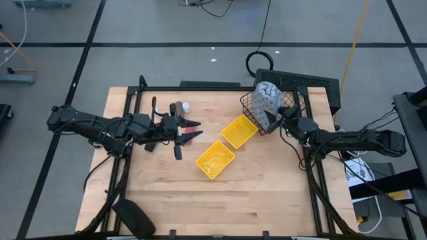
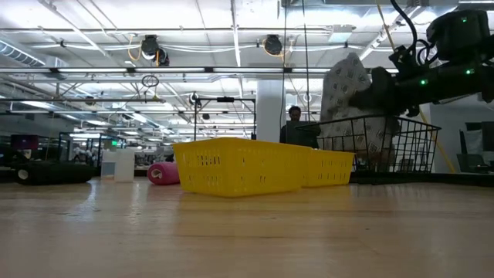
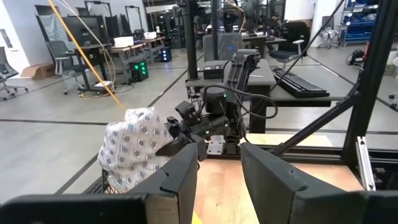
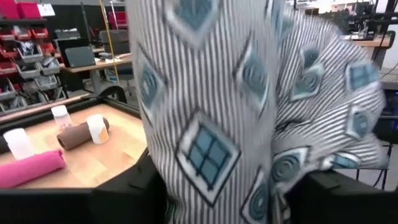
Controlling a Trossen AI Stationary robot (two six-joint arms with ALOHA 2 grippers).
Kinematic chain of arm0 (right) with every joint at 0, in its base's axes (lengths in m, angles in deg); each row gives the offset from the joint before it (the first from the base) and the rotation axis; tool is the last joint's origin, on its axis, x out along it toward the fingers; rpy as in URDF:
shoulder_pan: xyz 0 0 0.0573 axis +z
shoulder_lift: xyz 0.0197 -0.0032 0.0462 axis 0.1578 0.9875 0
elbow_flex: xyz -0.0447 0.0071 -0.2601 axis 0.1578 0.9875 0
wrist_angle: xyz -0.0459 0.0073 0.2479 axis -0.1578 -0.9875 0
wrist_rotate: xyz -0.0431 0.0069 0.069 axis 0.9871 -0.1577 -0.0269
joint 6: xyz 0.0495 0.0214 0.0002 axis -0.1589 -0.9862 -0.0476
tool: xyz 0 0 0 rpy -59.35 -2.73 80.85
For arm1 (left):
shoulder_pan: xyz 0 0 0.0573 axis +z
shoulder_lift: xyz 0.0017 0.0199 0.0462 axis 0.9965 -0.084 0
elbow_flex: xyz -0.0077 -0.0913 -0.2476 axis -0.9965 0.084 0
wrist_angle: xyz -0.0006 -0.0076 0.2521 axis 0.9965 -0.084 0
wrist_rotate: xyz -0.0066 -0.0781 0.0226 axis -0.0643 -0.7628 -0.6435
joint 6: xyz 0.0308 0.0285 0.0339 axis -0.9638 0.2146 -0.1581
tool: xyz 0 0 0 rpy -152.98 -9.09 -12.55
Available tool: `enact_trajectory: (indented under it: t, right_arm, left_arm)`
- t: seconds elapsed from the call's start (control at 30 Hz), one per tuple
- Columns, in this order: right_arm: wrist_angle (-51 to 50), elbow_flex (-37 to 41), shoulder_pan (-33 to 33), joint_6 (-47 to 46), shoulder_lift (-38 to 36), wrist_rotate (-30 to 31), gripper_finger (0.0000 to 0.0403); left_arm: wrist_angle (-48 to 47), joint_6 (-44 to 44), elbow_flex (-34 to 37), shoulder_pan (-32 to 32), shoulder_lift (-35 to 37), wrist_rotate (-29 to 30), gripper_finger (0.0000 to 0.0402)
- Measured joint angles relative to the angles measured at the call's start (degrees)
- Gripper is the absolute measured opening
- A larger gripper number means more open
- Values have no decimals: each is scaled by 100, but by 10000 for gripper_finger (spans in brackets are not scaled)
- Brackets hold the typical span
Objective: Pick & place medical supplies in basket/bin
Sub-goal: Put the hospital gown into the black wire basket
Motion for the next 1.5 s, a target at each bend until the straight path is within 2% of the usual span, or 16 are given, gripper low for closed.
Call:
enact_trajectory:
  t: [0.23,0.37,0.57,0.7,0.9,0.97,1.07,1.3,1.5]
  right_arm:
    - [-49,-9,0,250,0,1,260]
    - [-17,-11,0,252,0,23,262]
    - [23,-123,0,684,-31,682,255]
    - [-250,-364,15,651,-33,466,255]
    - [-1101,-930,17,-142,-31,-1075,253]
    - [-1391,-1136,17,-248,-31,-1308,250]
    - [-2194,-1598,17,-237,-28,-1402,247]
    - [-4903,-3167,13,203,334,-1392,239]
    - [-5684,-3654,11,630,993,-1636,231]
  left_arm:
    - [-31,20,0,0,0,2,134]
    - [-33,20,-2,2,0,2,134]
    - [-43,18,-2,1,0,2,134]
    - [-46,16,-2,0,0,2,134]
    - [-46,15,-2,-1,0,2,134]
    - [-46,-21,-2,-1,0,2,134]
    - [-47,-26,-2,0,0,4,134]
    - [-47,-28,-2,-1,0,4,134]
    - [-45,-51,-2,0,0,2,134]
